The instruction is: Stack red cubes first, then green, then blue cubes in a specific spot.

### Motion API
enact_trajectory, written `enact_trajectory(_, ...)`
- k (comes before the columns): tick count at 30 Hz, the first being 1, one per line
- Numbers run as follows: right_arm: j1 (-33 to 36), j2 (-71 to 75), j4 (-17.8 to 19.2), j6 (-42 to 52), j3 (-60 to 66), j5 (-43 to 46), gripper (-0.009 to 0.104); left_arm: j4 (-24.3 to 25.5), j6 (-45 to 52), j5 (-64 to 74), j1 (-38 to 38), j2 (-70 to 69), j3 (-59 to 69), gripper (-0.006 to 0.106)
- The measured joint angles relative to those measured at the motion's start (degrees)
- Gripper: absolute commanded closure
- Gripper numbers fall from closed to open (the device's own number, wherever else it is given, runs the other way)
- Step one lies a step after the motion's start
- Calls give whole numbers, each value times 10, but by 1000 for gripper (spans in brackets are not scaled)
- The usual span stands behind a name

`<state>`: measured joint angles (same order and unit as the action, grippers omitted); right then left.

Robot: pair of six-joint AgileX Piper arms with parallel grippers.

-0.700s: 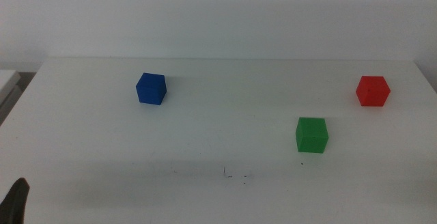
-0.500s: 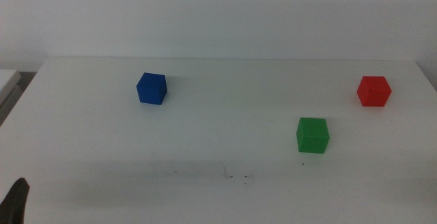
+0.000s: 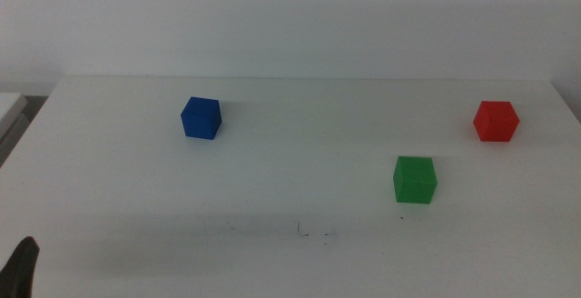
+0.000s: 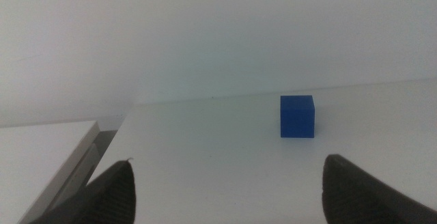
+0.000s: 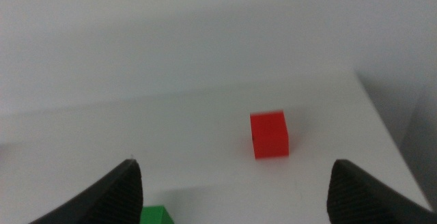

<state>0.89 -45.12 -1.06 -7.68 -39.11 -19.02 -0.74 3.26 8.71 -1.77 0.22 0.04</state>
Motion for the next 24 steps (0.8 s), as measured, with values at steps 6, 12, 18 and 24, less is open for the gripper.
enact_trajectory(6, 0, -135, -8, -4, -109, -57, 14, 0, 0, 0, 0, 0, 0, 7)
enact_trajectory(12, 0, -190, -11, -4, -126, -95, 14, 0, 0, 0, 0, 0, 0, 7)
enact_trajectory(18, 0, -276, 0, -2, -223, -217, 14, 0, 0, 0, 0, 0, 0, 7)
enact_trajectory(24, -14, -444, -3, 48, -410, -346, 14, 0, 0, 0, 0, 0, 0, 7)
